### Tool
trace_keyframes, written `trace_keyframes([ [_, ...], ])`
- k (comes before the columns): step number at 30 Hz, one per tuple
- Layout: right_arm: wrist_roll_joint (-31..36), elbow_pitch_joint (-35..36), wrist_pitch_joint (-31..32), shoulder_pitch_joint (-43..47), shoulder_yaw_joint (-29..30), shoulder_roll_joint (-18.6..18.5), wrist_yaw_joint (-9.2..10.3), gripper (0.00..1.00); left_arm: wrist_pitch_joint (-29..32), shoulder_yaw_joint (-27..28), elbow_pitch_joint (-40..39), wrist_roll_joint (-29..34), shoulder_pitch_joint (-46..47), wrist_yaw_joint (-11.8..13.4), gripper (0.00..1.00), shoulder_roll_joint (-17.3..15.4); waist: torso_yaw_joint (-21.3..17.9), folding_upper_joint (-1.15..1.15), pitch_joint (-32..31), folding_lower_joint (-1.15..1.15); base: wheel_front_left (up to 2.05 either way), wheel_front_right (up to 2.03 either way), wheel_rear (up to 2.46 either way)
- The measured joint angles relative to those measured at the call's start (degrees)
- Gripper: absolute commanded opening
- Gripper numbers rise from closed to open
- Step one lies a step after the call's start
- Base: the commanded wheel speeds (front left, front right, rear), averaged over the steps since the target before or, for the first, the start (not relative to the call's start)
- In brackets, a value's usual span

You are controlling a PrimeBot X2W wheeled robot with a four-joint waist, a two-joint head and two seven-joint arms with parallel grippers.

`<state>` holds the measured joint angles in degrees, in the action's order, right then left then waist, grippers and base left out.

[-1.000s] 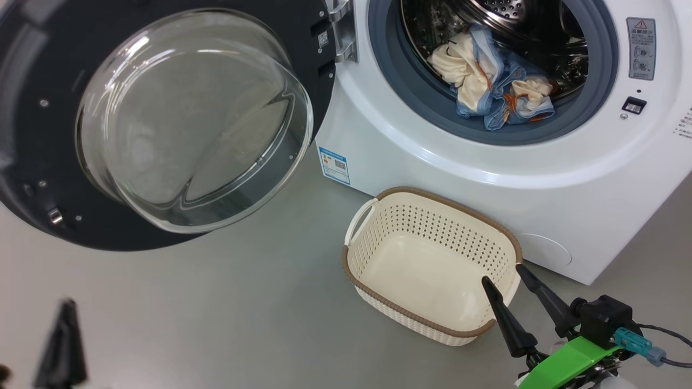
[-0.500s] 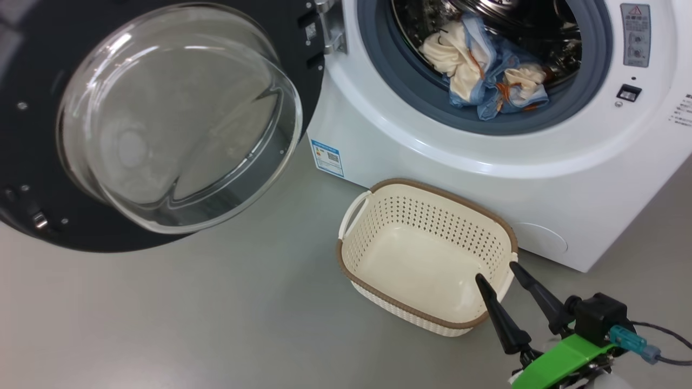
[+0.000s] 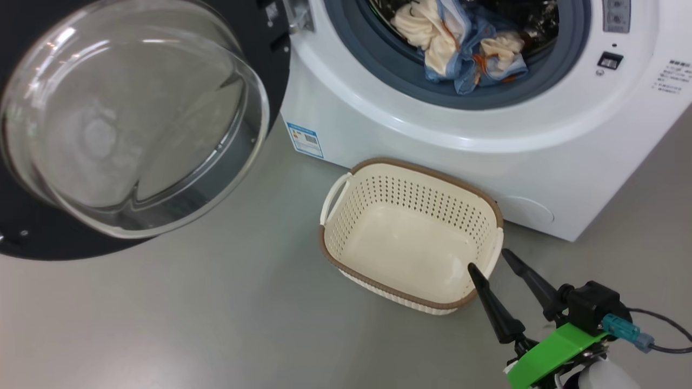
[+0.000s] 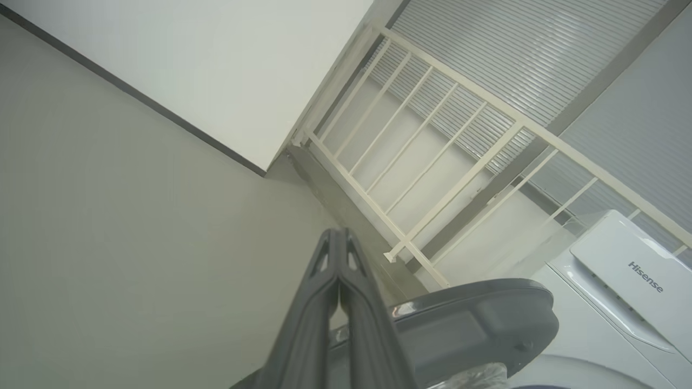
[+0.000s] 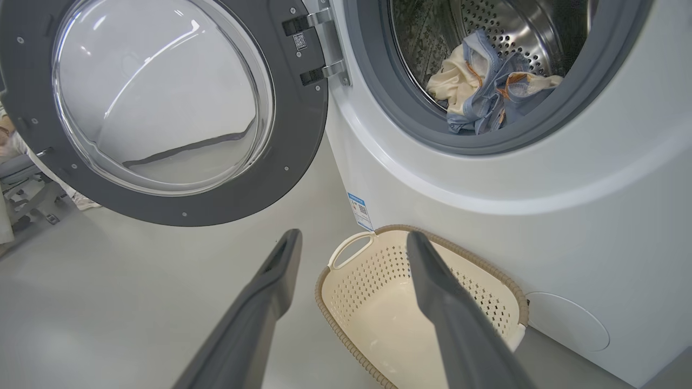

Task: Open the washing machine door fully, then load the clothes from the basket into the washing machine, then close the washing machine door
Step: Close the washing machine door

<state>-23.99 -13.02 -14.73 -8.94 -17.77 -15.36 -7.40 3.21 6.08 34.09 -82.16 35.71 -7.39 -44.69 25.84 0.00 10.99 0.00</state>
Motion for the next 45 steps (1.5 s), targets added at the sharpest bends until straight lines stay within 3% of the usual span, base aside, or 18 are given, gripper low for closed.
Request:
trace_keyframes([
  [12,0.71,0.25,0.00,-2.55,-0.92,-1.37,0.00,1.00,13.03,-4.95,5.86,-4.95,4.27,0.00,0.00,-3.41,-2.18,0.00,4.30,0.00,0.00,0.00,0.00],
  [28,1.13,0.51,0.00,-5.54,-1.78,-1.94,0.00,1.00,16.05,-6.33,6.62,-6.36,5.42,0.08,0.00,-3.60,-4.31,0.00,7.96,0.00,0.00,0.00,0.00],
  [45,1.13,0.56,0.00,-5.33,0.03,-0.79,0.00,1.00,22.21,-6.99,1.75,-8.54,2.40,0.41,0.00,-4.92,-5.20,0.00,5.36,0.00,0.00,0.00,0.00],
])
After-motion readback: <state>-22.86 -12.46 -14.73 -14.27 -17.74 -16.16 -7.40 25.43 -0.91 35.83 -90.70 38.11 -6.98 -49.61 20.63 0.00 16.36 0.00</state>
